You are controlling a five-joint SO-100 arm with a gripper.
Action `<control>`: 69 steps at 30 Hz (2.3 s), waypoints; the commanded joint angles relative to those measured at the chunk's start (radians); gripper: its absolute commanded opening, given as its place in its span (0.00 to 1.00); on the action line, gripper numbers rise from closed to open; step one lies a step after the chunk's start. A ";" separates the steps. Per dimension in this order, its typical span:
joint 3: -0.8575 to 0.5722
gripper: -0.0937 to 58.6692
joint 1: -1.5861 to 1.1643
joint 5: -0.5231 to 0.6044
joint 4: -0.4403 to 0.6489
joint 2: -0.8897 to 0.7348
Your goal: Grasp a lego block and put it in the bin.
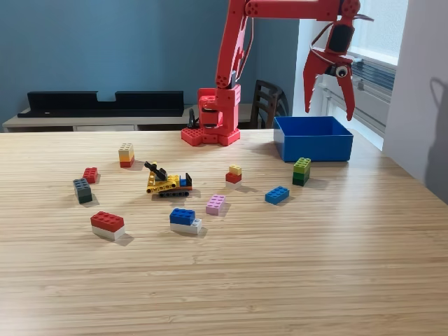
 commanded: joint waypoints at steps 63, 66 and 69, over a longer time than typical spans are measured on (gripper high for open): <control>-0.304 0.04 1.339 -0.199 0.008 0.114; -0.304 0.04 1.371 -0.181 0.008 0.114; -0.291 0.04 1.397 -0.166 0.008 0.114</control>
